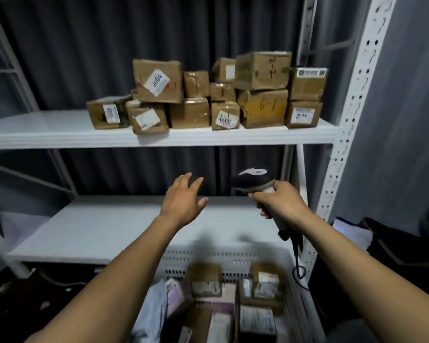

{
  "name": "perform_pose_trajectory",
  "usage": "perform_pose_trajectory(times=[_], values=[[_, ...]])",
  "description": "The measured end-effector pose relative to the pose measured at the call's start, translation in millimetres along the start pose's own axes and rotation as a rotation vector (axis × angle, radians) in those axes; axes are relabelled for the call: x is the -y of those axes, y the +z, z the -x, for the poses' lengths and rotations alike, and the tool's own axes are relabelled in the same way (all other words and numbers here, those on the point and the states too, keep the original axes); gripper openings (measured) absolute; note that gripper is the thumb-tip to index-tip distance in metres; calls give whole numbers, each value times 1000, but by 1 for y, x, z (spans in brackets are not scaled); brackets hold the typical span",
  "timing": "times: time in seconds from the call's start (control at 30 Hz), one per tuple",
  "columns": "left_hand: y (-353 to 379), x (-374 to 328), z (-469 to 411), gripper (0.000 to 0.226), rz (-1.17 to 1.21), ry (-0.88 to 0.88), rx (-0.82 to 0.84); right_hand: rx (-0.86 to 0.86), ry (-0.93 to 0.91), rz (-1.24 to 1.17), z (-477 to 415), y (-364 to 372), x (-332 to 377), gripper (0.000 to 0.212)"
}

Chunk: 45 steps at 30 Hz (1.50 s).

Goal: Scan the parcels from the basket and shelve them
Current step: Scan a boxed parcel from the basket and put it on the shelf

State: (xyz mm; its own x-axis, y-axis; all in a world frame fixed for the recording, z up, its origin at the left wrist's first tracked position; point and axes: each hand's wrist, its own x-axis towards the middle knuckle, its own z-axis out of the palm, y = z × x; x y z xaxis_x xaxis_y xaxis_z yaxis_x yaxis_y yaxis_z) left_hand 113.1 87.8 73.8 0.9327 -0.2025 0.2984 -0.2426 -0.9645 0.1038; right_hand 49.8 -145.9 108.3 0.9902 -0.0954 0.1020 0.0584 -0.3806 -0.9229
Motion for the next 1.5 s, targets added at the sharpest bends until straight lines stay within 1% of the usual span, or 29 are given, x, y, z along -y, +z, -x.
perform_pose_trajectory(times=[0.13,0.23,0.3,0.47,0.6,0.67,0.73,0.87,0.97,1.07,1.13,1.27,1.3,1.33,1.4,1.5], values=[[63,-14,25,64,-5,-14,146,81,52,189,14,-2,-65,12],[107,-25,40,65,-2,-4,262,108,123,254,17,-6,-108,15],[136,-33,44,65,21,-13,328,100,171,260,15,-11,-133,16],[204,-66,42,63,83,6,476,5,300,248,5,-31,-184,13],[260,-103,28,59,121,35,556,-58,345,222,-9,-52,-215,14],[285,-114,20,53,146,45,597,-64,376,205,-14,-57,-227,16],[315,-122,11,54,180,46,647,-36,407,218,-20,-59,-240,17],[364,-124,-5,66,223,17,680,18,383,268,-31,-54,-250,20],[389,-125,-14,84,191,33,717,57,354,255,-37,-50,-250,24],[405,-125,-15,98,169,62,732,83,348,311,-39,-54,-248,25],[410,-127,-14,102,149,54,708,80,358,322,-39,-58,-249,23],[408,-129,-8,98,7,46,688,62,408,321,-38,-61,-249,20],[408,-128,-5,99,7,41,681,63,409,320,-38,-61,-248,20],[406,-126,-2,101,37,30,676,66,401,326,-39,-61,-246,20],[399,-120,6,102,174,-25,665,70,383,340,-41,-59,-240,22],[379,-109,19,97,524,-217,596,75,364,328,-43,-56,-231,22]])
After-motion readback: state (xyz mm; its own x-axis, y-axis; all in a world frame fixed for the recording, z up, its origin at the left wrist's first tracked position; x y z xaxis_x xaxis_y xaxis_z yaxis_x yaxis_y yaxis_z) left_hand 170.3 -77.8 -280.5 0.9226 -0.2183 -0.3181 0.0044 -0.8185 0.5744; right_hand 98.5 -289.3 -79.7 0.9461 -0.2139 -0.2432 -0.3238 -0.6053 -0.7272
